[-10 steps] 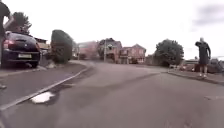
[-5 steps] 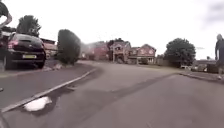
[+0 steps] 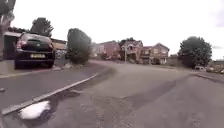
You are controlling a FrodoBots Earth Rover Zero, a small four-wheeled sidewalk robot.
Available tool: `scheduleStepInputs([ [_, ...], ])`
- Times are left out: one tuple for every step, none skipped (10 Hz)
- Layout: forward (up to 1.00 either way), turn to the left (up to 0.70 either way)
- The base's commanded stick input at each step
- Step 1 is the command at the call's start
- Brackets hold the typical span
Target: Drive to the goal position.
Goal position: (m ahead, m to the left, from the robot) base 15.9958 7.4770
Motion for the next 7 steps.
scheduleStepInputs([
  [1.0,0.34],
  [1.0,0.35],
  [1.0,0.35],
  [1.0,0.32],
  [1.0,0.1],
  [1.0,0.02],
  [1.0,0.0],
])
